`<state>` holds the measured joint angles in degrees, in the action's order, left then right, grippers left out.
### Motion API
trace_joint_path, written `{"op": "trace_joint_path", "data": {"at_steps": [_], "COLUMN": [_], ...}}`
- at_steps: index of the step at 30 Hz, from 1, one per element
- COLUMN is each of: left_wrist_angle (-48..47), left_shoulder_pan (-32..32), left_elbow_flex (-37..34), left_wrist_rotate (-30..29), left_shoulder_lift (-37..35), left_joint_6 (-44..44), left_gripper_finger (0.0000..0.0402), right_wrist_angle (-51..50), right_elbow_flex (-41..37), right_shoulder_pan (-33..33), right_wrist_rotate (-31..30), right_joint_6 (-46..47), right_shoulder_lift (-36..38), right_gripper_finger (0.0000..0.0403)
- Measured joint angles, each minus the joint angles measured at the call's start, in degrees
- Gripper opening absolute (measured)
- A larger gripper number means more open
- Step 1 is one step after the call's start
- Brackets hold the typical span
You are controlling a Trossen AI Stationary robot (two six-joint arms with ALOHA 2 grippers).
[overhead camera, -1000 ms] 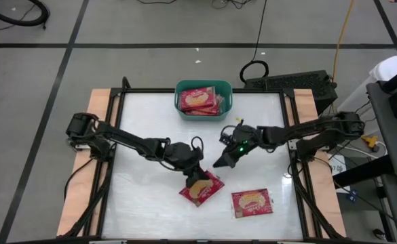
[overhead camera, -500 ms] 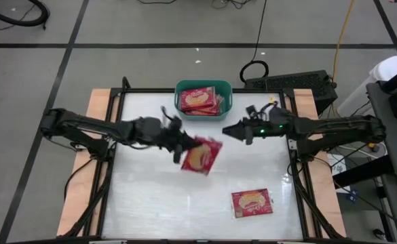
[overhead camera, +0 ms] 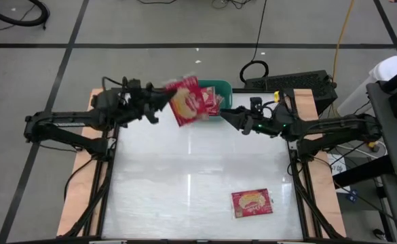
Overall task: Sort popcorn bags into baskets
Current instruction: Put the red popcorn pack into the green bin
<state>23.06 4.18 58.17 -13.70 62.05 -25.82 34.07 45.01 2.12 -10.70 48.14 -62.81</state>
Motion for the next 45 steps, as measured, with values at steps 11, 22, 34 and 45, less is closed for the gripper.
{"op": "trace_joint_path", "data": {"at_steps": [11, 22, 34, 45], "left_wrist_angle": [19.9, 33.2, 37.3, 29.8], "left_shoulder_pan": [1.0, -0.6, -1.0, -0.4], "left_elbow_flex": [0.0, 0.0, 0.0, 0.0], "left_wrist_rotate": [-4.4, -7.1, -7.2, -7.4], "left_shoulder_lift": [7.9, 16.7, 18.2, 15.3], "left_joint_6": [-1.8, -2.1, 1.0, 0.9], "left_gripper_finger": [0.0004, 0.0004, 0.0006, 0.0129], "right_wrist_angle": [21.5, 18.3, 14.4, 11.6], "right_elbow_flex": [0.3, 6.7, 8.3, 8.3], "right_shoulder_pan": [-2.0, -2.4, -1.9, 4.4], "right_wrist_rotate": [-3.7, -7.3, -7.2, -0.9], "right_joint_6": [-2.9, -18.4, -17.3, -11.6], "right_shoulder_lift": [-9.8, -9.9, -9.9, -8.6], "right_gripper_finger": [0.0264, 0.0258, 0.0066, 0.0027]}}
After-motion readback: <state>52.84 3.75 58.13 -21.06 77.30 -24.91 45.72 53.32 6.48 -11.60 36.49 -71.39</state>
